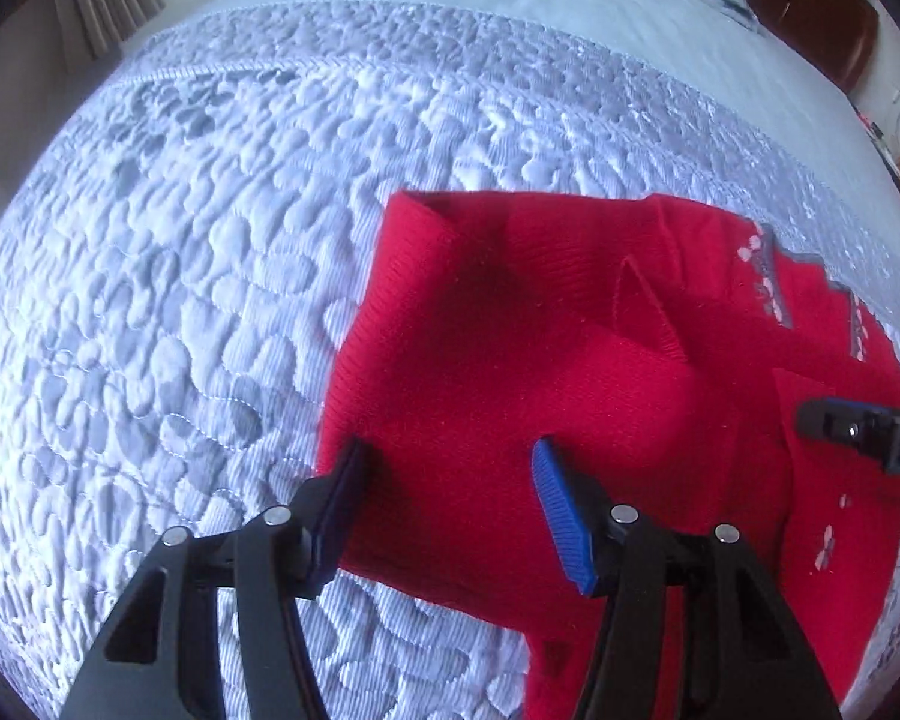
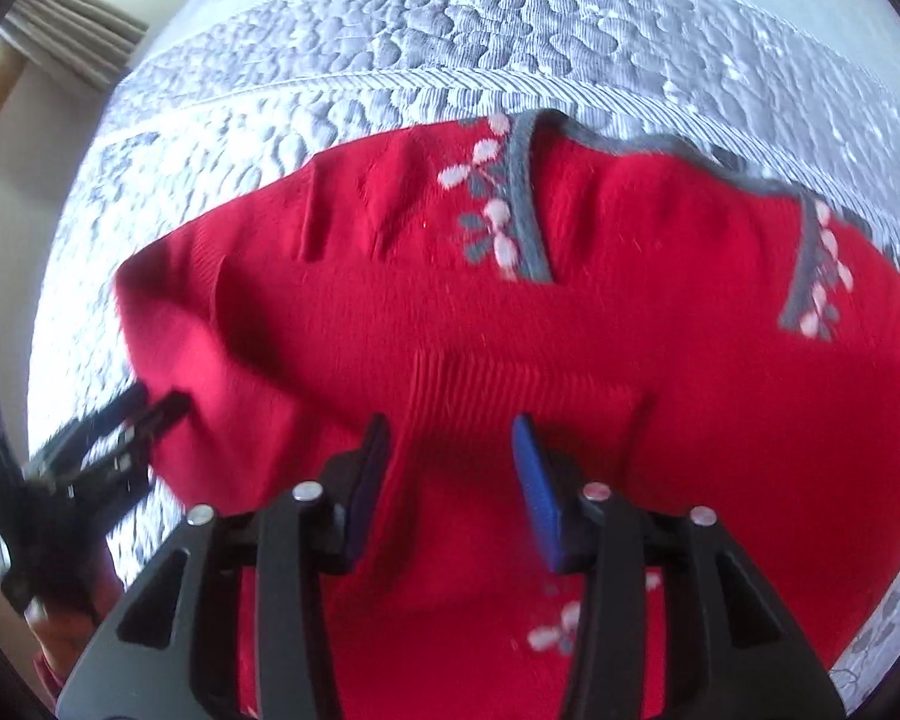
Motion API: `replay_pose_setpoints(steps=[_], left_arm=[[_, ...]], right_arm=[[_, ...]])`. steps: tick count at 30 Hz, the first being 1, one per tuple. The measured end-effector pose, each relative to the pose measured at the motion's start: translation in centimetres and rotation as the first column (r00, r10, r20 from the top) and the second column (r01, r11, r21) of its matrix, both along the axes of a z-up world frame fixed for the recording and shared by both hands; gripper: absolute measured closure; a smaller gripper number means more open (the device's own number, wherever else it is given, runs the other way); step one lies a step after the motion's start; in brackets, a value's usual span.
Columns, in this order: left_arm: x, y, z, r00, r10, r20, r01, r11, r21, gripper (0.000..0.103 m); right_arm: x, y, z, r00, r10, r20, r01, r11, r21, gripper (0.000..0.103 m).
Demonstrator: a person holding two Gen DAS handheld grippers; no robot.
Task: Fold small clothes
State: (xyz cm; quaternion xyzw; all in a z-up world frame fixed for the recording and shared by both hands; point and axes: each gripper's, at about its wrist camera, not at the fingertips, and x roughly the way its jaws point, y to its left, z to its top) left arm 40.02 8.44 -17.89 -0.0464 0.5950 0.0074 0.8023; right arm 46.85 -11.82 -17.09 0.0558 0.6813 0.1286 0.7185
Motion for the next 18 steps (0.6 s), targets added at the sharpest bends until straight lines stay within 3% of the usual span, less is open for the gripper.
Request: replay_pose_setpoints(steps=[4,6,9,14,16,17,18], left_arm=[[-0.2,0.2,-0.3,1.0,0.001,0.008,-0.001,1.0,-0.016,0.044],[-0.2,0.5,-0.3,1.0,0.016,0.007,-0.016,0.999,-0.031,0.043],[-0.2,0.3,-0.3,1.0,0.009,0.01,-0.008,1.0,-0.025,0.043],[-0.7,0.6,-0.1,1.0,0.016,0.015,-0.015,0.999,-0.04,0.043],[-1.0,0.6,0.1,1.0,0.014,0.018,-0.013,0.999,-0.037,0.043],[-1.3,0.6,0.2,1.0,0.013,0.019,-0.012,0.999,-0.032,0.043],[-1.4,0.5,0.2,1.0,0.009,0.02,-0.008,1.0,-0.023,0.042]], right_arm=[[0.9,1.3,-1.2,1.0,-0.003,-0.019,0.003,1.0,-0.022,0.059],[0.8,1.6,-1.4,1.0,0.016,0.003,-0.015,0.996,-0.083,0.091],[-0.1,0.4,-0.6,0.999,0.024,0.038,-0.021,0.998,-0.055,0.096],[-5.3,-4.4,3.5,0.99,0.013,0.137,-0.03,0.992,0.12,0.092],[-8.7,-6.5,4.3,0.989,0.028,0.144,-0.049,0.988,0.145,0.083],[-10.5,-7.4,4.3,0.988,0.041,0.146,-0.061,0.988,0.139,0.066],[-12.1,-8.1,4.1,0.988,0.053,0.143,-0.071,0.99,0.119,0.06]])
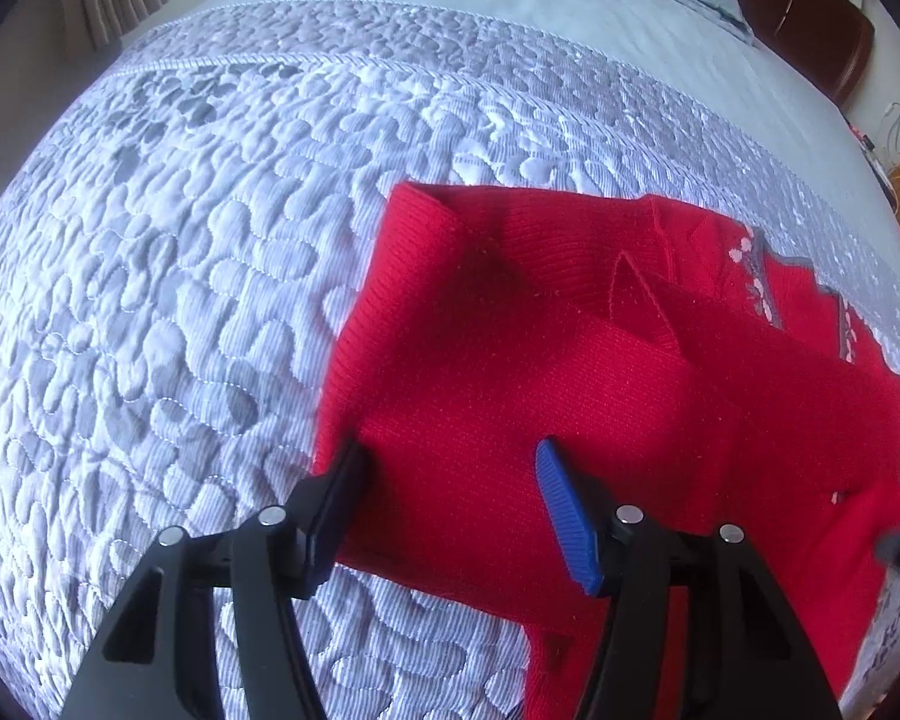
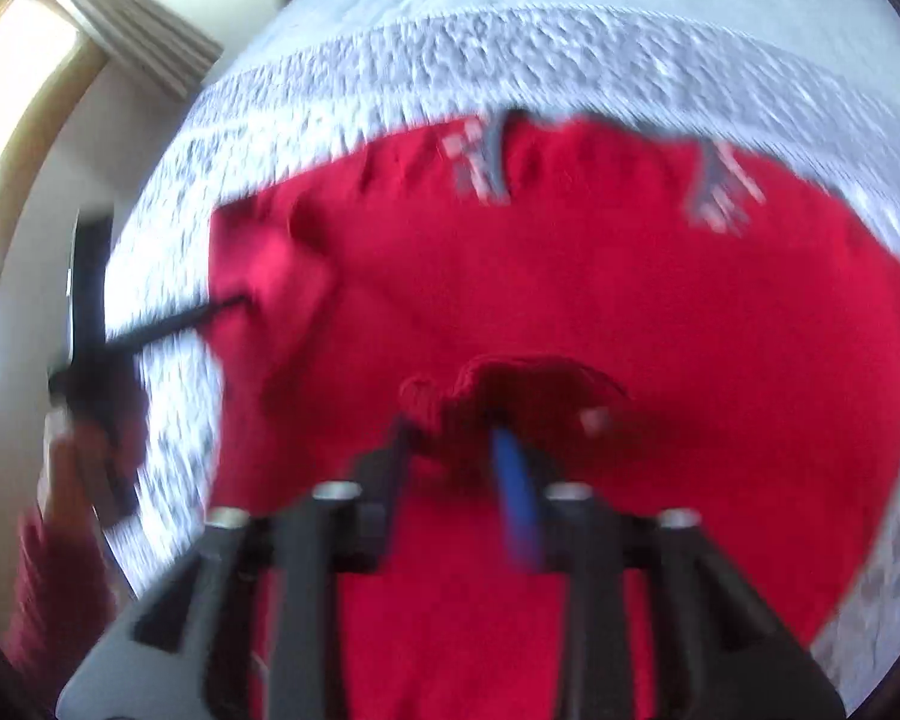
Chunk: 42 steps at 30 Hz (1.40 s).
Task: Fold small clothes
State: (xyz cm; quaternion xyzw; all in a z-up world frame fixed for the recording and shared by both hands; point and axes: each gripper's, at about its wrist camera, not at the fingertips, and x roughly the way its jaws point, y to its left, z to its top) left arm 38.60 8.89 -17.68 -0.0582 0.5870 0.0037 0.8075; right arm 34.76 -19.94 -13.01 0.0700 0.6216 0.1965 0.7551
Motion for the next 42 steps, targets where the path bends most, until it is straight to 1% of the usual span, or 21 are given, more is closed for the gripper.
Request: replay_pose_setpoints(steps=[1,3,6,8,10,12,14,17,19,20,21,23,24,26,28,31,34,36,38,40,42], left_arm=[[-0.2,-0.2,0.1,1.0,-0.003,-0.001,0.003,1.0,0.011,0.042],[-0.4,-0.5,0.4,1.0,-0.007,-0.006,0.007,1.0,0.025,0.042],[-0.9,-0.6,1.3,1.0,-0.009,-0.006,0.009,1.0,0.012,0.042],[-1.2,-0.3,2.1,1.0,-0.004,-0.001,0.004,1.0,-0.02,0.04],[-1.3,-0.1,2.5,1.0,0.005,0.002,-0.005,1.0,-0.028,0.038],[-1.5,0.2,2.9,1.0,0.011,0.008,-0.011,1.0,-0.019,0.038],[-1.7,0.6,3.2,1.0,0.018,0.016,-0.017,1.0,-0.026,0.038],[-2.2,1.3,3.7,0.999,0.022,0.023,-0.022,0.999,-0.025,0.038],[-2.4,1.6,3.9,0.999,0.025,0.029,-0.025,1.0,-0.01,0.038],[-2.4,1.7,3.9,0.999,0.028,0.031,-0.028,1.0,-0.006,0.038],[-2.2,1.7,3.8,0.999,0.033,0.032,-0.032,0.999,-0.006,0.038],[-2.2,1.9,3.8,0.998,0.045,0.032,-0.044,0.999,-0.017,0.038],[-2.1,2.0,3.7,0.998,0.047,0.032,-0.046,0.999,-0.022,0.038],[-2.0,2.0,3.7,0.998,0.046,0.034,-0.046,0.999,-0.02,0.038],[-1.8,2.0,3.8,0.998,0.053,0.041,-0.053,0.998,-0.016,0.038],[-1.4,1.7,3.9,0.997,0.064,0.049,-0.063,0.998,-0.029,0.038],[-0.7,0.4,3.7,0.997,0.046,0.055,-0.046,0.999,-0.016,0.038],[-0.1,-0.9,3.4,0.998,0.026,0.054,-0.026,1.0,0.001,0.038],[0.7,-2.3,2.9,0.999,0.011,0.046,-0.012,1.0,0.007,0.038],[1.6,-3.9,2.5,0.999,-0.001,0.039,0.0,1.0,0.012,0.038],[2.5,-5.3,2.0,0.999,-0.011,0.038,0.009,0.999,0.041,0.038]], right_arm=[[-1.1,-0.7,-0.3,1.0,0.005,-0.007,-0.005,1.0,-0.019,0.06],[-3.1,-2.5,-1.5,0.999,0.003,-0.05,-0.005,0.999,-0.053,0.06],[-4.0,-4.3,-1.9,0.997,-0.027,-0.072,0.023,0.998,-0.054,0.06],[-3.1,-5.4,-1.6,0.995,-0.068,-0.071,0.067,0.998,-0.02,0.06],[-2.6,-5.7,-2.0,0.991,-0.091,-0.097,0.093,0.995,0.02,0.059],[-2.0,-5.8,-3.2,0.982,-0.116,-0.147,0.125,0.991,0.054,0.059],[-1.3,-5.6,-5.2,0.966,-0.149,-0.211,0.17,0.982,0.084,0.059],[-0.6,-5.3,-6.6,0.95,-0.187,-0.251,0.227,0.964,0.141,0.062],[0.0,-5.1,-6.7,0.951,-0.183,-0.248,0.229,0.958,0.171,0.068],[0.2,-4.8,-6.8,0.953,-0.181,-0.244,0.225,0.959,0.17,0.08],[0.5,-4.6,-7.0,0.954,-0.174,-0.245,0.22,0.96,0.174,0.099],[0.9,-4.3,-7.0,0.953,-0.169,-0.251,0.218,0.958,0.186,0.098],[0.9,-4.3,-6.7,0.957,-0.164,-0.238,0.211,0.96,0.186,0.099],[0.9,-4.9,-5.2,0.969,-0.152,-0.196,0.192,0.96,0.205,0.099],[1.2,-6.2,-2.6,0.977,-0.163,-0.136,0.19,0.959,0.212,0.099],[1.9,-9.2,0.9,0.982,-0.183,-0.053,0.19,0.967,0.172,0.099],[3.1,-12.7,3.9,0.976,-0.219,0.016,0.216,0.971,0.105,0.099],[3.9,-14.8,4.5,0.969,-0.245,0.026,0.243,0.968,0.057,0.099],[4.4,-16.4,4.4,0.965,-0.262,0.017,0.261,0.965,0.024,0.099],[4.9,-17.7,3.3,0.959,-0.284,-0.005,0.284,0.959,-0.004,0.099],[5.4,-18.1,1.7,0.957,-0.287,-0.036,0.287,0.958,-0.014,0.099]])
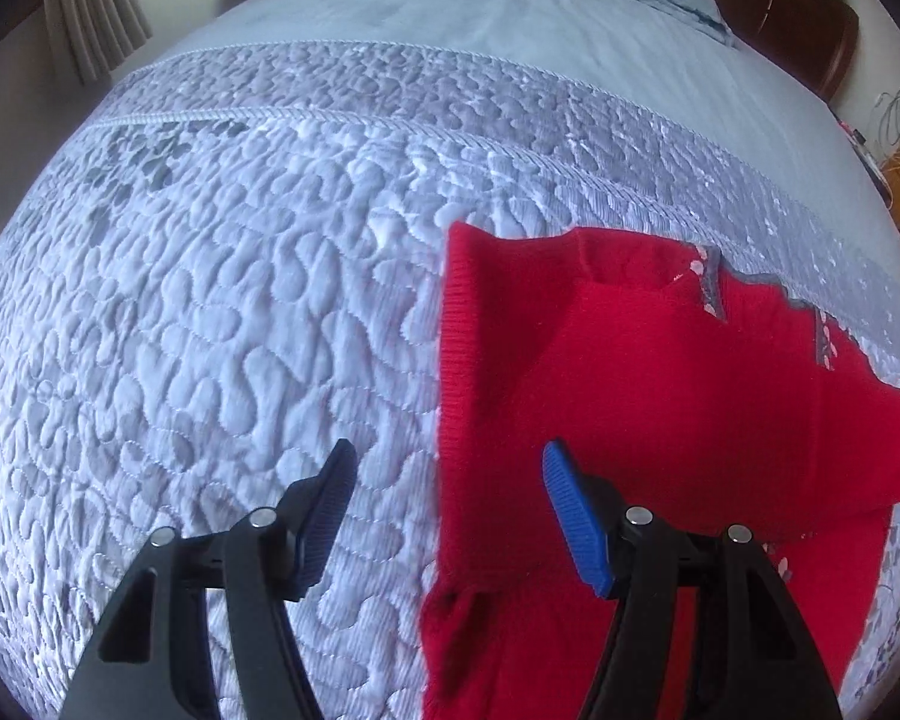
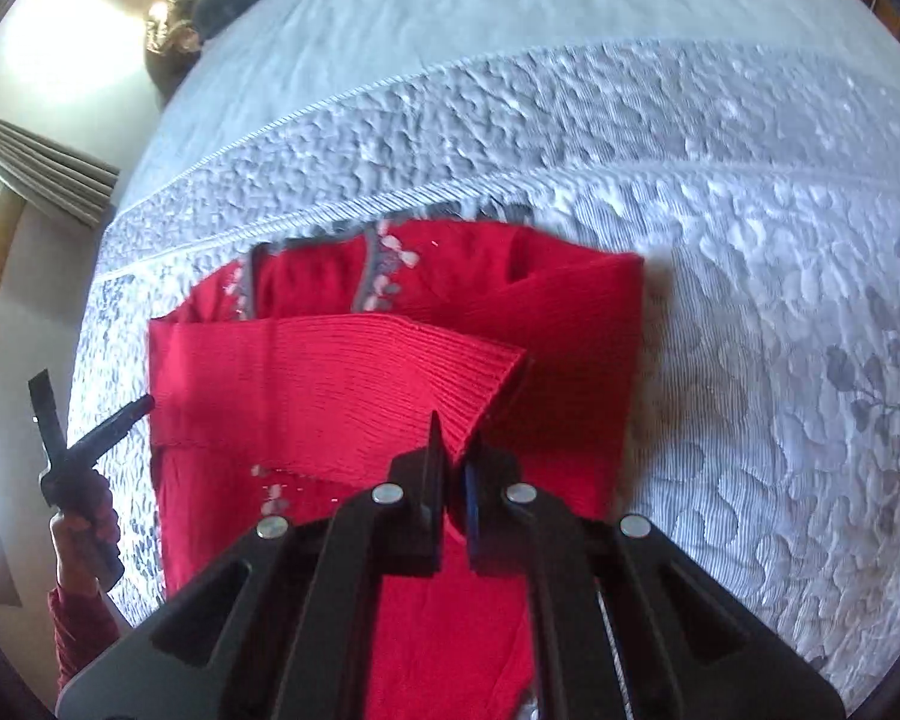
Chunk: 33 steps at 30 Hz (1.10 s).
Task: Fold small clothes
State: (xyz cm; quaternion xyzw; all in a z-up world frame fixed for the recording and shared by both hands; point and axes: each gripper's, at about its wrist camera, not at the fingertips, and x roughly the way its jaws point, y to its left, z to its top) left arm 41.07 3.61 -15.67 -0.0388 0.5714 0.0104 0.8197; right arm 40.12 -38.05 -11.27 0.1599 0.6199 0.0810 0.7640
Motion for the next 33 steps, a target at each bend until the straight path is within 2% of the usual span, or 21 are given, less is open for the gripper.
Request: replay_pose_setpoints(steps=[3,8,13,17,23,25,27,28,33], left_arm=[[1.1,-1.9,-1.6,0.999,-0.016,-0.034,0.019,0.995,0.101,0.037],[1.4,-2.7,-2.7,0.999,-0.044,-0.031,0.048,0.985,0.163,0.032],[1.4,-2.0,-2.5,0.999,-0.041,-0.026,0.044,0.991,0.127,0.032],[1.0,-1.3,-2.2,0.999,-0.034,-0.014,0.035,0.994,0.104,0.032],[0.8,-1.0,-2.1,1.0,-0.027,-0.016,0.028,0.996,0.088,0.032],[0.6,-1.0,-1.4,1.0,-0.027,0.002,0.026,0.996,0.082,0.034],[0.4,-1.0,-0.5,0.999,-0.029,0.025,0.027,0.996,0.08,0.034],[0.2,-0.9,-0.1,0.999,-0.026,0.036,0.023,0.997,0.074,0.034],[-1.3,-0.6,1.3,0.998,-0.032,0.053,0.029,0.998,0.048,0.034]], right_arm=[[0.8,-0.6,-2.9,0.999,-0.014,-0.04,0.012,0.999,-0.045,0.099],[0.5,-0.9,-7.0,0.994,-0.032,-0.101,0.026,0.998,-0.057,0.098],[-0.1,-1.1,-6.9,0.996,-0.034,-0.083,0.031,0.999,-0.037,0.098],[-0.2,-1.1,-6.1,0.997,-0.014,-0.075,0.01,0.998,-0.064,0.097],[-0.2,-0.8,-6.6,0.996,-0.037,-0.086,0.03,0.997,-0.072,0.096],[-0.4,-0.6,-5.8,0.997,-0.029,-0.071,0.022,0.996,-0.09,0.091],[-0.8,-0.5,-4.8,0.999,-0.027,-0.043,0.023,0.995,-0.102,0.076],[-1.0,-0.6,-4.4,0.999,-0.026,-0.035,0.023,0.995,-0.095,0.073],[-1.5,-1.0,-4.7,0.998,-0.038,-0.052,0.034,0.996,-0.078,0.071]])
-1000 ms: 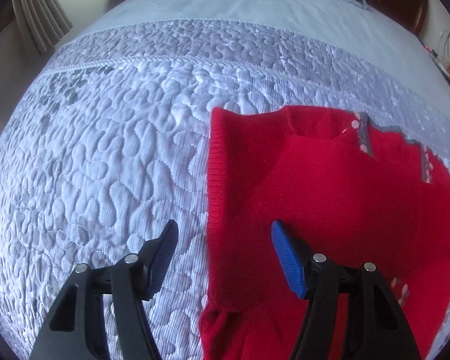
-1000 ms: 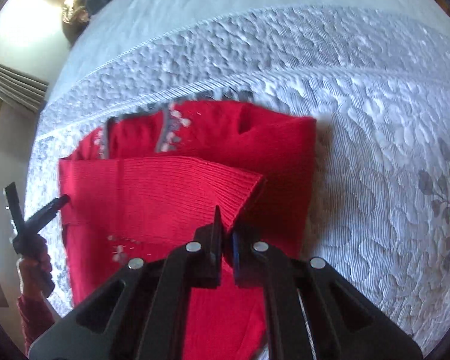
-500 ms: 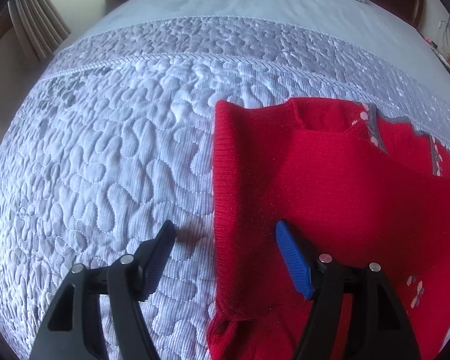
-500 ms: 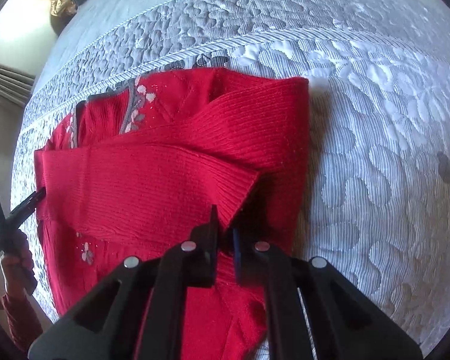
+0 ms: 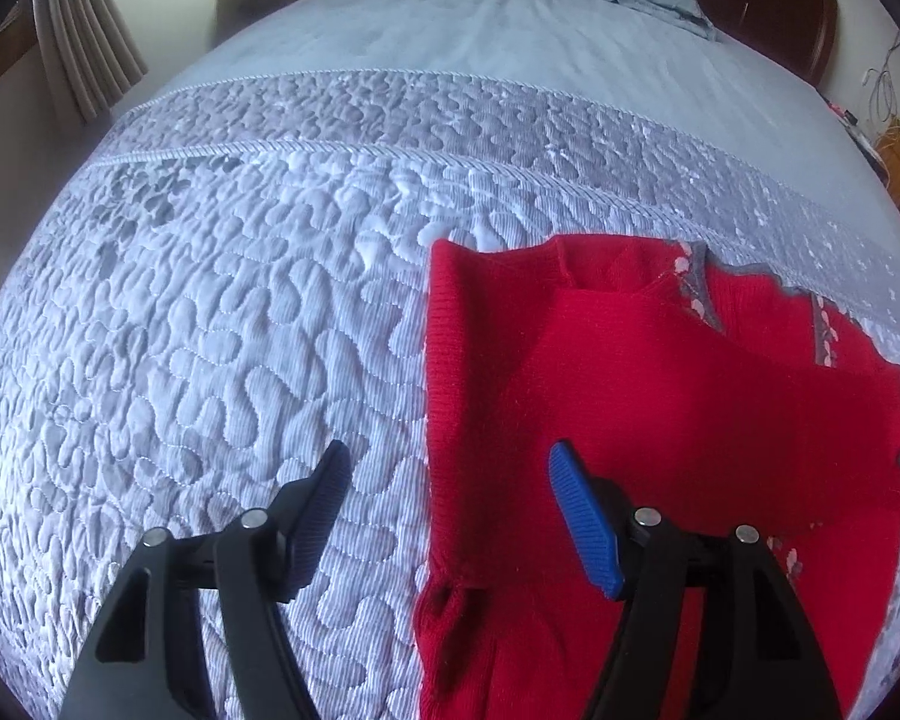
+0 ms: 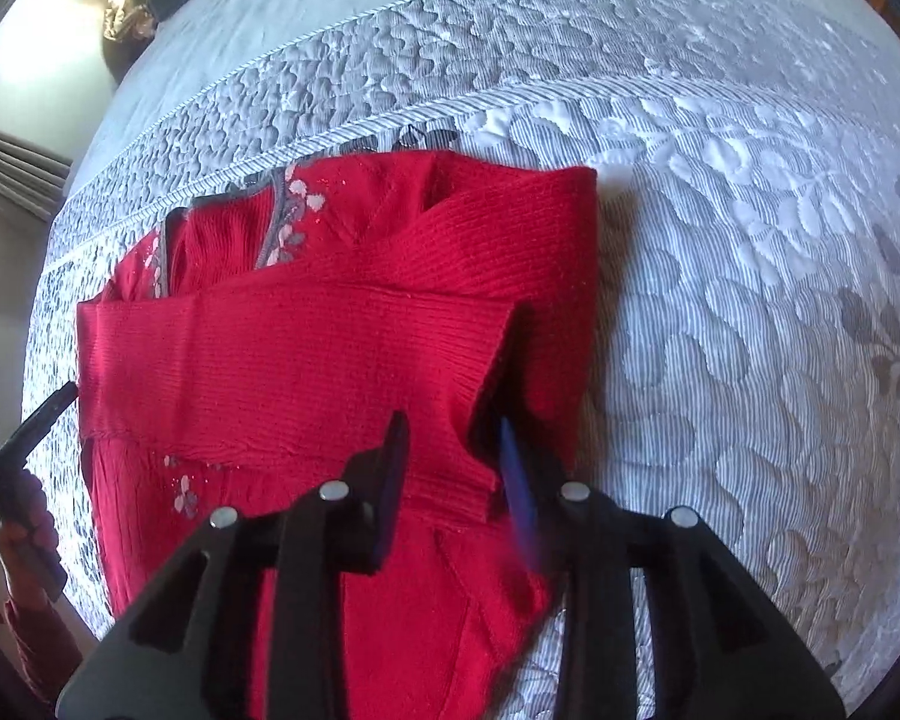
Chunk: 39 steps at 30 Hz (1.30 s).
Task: Fold small clothes
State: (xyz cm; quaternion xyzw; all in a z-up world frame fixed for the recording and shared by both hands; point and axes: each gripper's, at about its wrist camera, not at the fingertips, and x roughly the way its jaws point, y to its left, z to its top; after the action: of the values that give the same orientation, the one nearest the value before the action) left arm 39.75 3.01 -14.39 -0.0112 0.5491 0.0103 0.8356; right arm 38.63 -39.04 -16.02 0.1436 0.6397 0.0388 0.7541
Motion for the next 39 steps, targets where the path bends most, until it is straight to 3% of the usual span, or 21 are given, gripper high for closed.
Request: replay_pose_setpoints(steps=[4,6,9,12,15,19,24,30,35,37,39], left_arm=[[-3.0,0.5,0.9,1.0,-0.008,0.024,0.008,1.0,-0.006,0.034],[-4.3,0.8,1.0,1.0,-0.011,0.018,0.011,1.0,-0.019,0.033],[-6.0,1.6,1.6,1.0,-0.002,0.026,0.002,1.0,0.0,0.034],[-8.7,3.0,2.8,0.996,0.04,0.084,-0.042,0.999,0.033,0.033],[-10.9,4.6,3.2,0.991,0.088,0.102,-0.088,0.996,-0.001,0.033],[-12.2,5.8,2.9,0.994,0.093,0.061,-0.092,0.995,-0.031,0.033],[-12.4,8.8,3.8,0.986,0.15,0.073,-0.149,0.989,-0.011,0.033],[-12.1,12.1,4.8,0.976,0.193,0.1,-0.196,0.98,0.02,0.033],[-12.0,13.8,4.4,0.97,0.224,0.09,-0.226,0.974,0.007,0.033],[-11.9,13.8,4.1,0.971,0.224,0.087,-0.226,0.974,0.012,0.033],[-11.8,13.6,3.7,0.973,0.215,0.081,-0.217,0.976,0.011,0.033]], right_arm=[[0.4,-0.3,-1.3,0.999,-0.022,-0.03,0.023,0.999,0.042,0.074],[0.6,0.0,-1.4,1.0,-0.011,-0.027,0.013,0.999,0.046,0.099],[-0.2,0.7,0.1,0.999,0.007,0.034,-0.009,0.998,0.07,0.1],[-1.5,2.9,2.7,0.991,0.068,0.116,-0.084,0.987,0.136,0.1],[-2.4,6.9,4.9,0.971,0.165,0.172,-0.193,0.968,0.159,0.1],[-3.6,15.0,6.8,0.926,0.31,0.216,-0.356,0.907,0.223,0.1],[-6.4,24.4,6.2,0.853,0.474,0.221,-0.52,0.813,0.263,0.1],[-11.8,34.1,3.7,0.74,0.639,0.211,-0.668,0.66,0.342,0.1],[-16.1,39.2,2.9,0.633,0.743,0.218,-0.743,0.503,0.441,0.1],[-17.1,39.9,2.7,0.593,0.779,0.206,-0.77,0.472,0.43,0.094],[-17.0,39.4,2.6,0.6,0.775,0.199,-0.768,0.488,0.414,0.067]])
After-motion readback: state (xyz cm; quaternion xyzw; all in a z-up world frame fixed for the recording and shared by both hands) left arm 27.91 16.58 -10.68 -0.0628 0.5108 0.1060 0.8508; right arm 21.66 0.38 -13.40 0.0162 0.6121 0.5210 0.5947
